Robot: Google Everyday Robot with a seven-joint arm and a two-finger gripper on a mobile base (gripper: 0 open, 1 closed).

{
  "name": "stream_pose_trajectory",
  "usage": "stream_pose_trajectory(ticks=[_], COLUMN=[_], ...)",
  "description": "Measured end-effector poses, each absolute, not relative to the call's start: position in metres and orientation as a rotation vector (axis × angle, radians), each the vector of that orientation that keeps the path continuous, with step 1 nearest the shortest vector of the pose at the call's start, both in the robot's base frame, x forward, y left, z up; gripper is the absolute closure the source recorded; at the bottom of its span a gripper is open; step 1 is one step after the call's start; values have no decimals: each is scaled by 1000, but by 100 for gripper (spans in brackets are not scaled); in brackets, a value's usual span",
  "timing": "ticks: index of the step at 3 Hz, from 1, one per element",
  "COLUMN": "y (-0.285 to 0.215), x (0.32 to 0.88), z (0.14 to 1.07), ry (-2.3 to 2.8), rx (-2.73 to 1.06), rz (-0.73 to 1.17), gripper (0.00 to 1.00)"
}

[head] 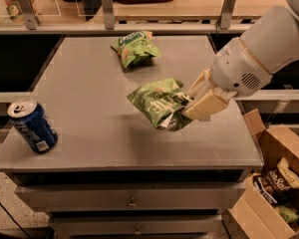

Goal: Pick green jalapeno chip bag

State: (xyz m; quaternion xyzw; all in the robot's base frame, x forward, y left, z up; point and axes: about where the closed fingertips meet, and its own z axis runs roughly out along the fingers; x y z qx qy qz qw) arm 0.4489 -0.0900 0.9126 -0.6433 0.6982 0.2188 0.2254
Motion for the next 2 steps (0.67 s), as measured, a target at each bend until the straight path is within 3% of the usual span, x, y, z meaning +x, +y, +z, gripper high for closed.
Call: stream_pose_trajectory(ticks=[2], y=[-92], x=[450], z=[932], ry=[1847], rx=[-1770], rz=[633], gripper=[100])
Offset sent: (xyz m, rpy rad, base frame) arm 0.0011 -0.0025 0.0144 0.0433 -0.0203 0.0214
